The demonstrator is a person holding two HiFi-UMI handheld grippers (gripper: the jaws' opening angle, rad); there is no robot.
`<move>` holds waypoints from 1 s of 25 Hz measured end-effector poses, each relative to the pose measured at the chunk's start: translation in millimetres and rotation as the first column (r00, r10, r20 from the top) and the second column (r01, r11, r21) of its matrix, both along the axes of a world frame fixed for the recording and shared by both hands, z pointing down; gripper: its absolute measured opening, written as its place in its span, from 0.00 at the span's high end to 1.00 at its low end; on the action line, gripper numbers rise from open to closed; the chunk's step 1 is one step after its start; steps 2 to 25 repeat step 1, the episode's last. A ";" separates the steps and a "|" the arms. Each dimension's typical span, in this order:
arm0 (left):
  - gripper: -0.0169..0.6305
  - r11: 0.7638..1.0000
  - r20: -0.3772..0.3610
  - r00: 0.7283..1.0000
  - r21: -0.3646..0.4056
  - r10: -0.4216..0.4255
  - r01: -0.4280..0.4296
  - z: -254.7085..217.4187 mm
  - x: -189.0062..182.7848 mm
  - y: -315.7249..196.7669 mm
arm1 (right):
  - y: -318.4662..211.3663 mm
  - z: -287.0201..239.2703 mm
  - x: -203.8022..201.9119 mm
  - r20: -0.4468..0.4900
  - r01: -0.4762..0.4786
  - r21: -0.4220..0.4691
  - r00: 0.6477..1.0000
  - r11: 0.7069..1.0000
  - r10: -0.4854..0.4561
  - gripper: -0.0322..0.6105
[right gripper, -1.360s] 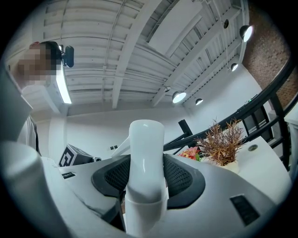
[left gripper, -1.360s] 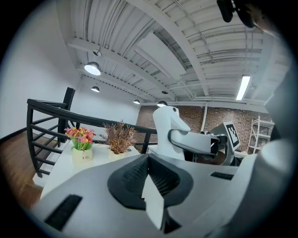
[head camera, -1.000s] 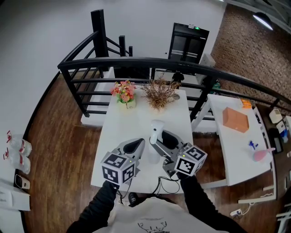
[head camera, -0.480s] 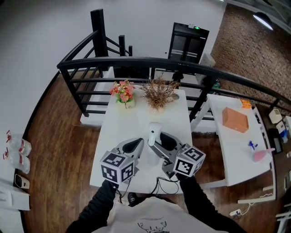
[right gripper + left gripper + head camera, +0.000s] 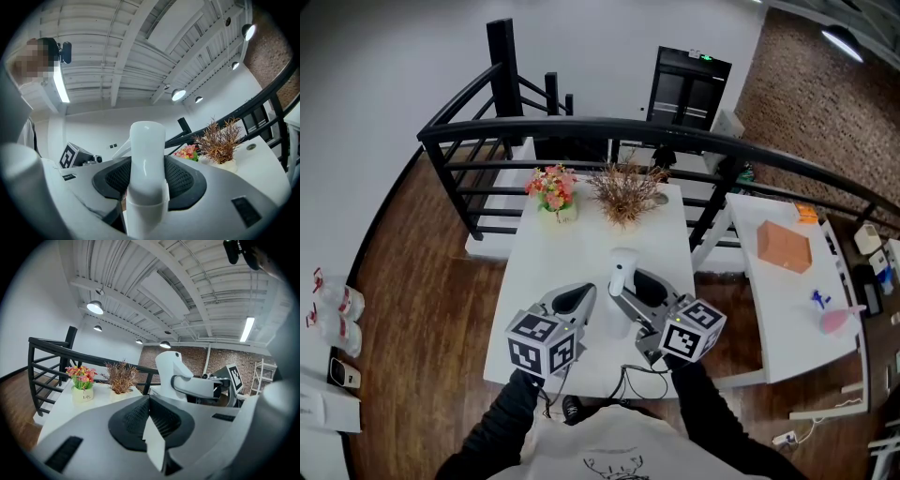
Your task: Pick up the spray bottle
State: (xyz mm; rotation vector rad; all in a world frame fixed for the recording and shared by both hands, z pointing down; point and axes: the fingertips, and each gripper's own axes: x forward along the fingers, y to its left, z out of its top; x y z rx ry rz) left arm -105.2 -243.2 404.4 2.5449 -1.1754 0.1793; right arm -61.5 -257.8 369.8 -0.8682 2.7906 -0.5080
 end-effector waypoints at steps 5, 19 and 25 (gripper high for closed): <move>0.99 1.000 0.000 1.000 0.000 0.000 0.000 -0.5 0.8 -0.6 | -0.7 -0.5 1.2 0.001 -0.001 0.000 1.000 1.000 0.001 0.64; 0.99 1.000 0.000 1.000 0.000 0.000 0.000 -0.5 0.8 -0.6 | -0.7 -0.5 1.2 0.001 -0.001 0.000 1.000 1.000 0.001 0.64; 0.99 1.000 0.000 1.000 0.000 0.000 0.000 -0.5 0.8 -0.6 | -0.7 -0.5 1.2 0.001 -0.001 0.000 1.000 1.000 0.001 0.64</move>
